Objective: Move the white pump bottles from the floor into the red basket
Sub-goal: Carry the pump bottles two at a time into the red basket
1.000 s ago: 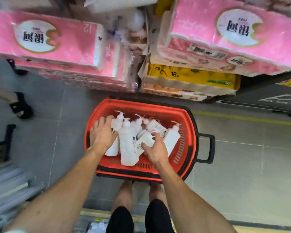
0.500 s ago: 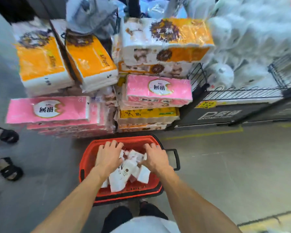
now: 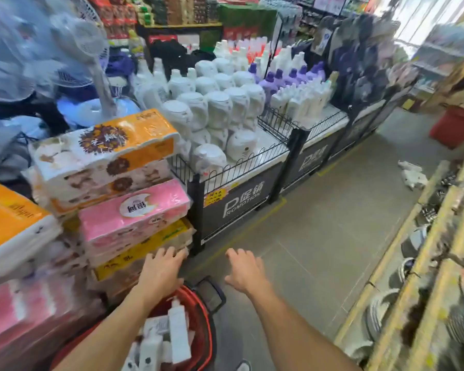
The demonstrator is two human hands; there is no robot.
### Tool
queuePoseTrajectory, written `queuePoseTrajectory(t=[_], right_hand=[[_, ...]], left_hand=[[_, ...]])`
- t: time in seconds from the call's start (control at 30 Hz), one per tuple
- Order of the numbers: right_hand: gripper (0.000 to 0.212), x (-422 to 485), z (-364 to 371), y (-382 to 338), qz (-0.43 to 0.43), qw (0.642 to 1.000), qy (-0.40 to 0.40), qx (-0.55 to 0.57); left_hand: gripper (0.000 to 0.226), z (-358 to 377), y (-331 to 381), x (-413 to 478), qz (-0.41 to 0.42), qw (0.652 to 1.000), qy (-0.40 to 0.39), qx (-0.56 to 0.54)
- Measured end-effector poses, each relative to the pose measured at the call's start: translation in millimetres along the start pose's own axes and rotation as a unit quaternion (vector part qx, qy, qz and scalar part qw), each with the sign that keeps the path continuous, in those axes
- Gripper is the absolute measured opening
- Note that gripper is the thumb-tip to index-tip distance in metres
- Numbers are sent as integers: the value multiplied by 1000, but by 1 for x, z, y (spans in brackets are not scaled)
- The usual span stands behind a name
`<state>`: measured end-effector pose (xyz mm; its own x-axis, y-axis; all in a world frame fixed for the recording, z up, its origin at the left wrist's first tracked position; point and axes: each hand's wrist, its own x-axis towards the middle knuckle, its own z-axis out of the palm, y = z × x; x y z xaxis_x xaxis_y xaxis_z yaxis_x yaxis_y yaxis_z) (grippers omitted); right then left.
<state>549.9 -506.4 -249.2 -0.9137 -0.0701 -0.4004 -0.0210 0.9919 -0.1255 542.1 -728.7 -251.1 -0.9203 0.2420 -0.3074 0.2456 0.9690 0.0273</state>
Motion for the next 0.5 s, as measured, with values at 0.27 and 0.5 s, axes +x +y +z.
queuePoseTrajectory(t=[0.27, 0.5], right_hand=[[62, -22, -43, 184, 156, 986, 31, 58], [66, -33, -67, 297, 242, 965, 39, 91]], left_hand=[[65, -60, 169, 110, 182, 982, 22, 37], [65, -87, 279, 180, 262, 961, 32, 87]])
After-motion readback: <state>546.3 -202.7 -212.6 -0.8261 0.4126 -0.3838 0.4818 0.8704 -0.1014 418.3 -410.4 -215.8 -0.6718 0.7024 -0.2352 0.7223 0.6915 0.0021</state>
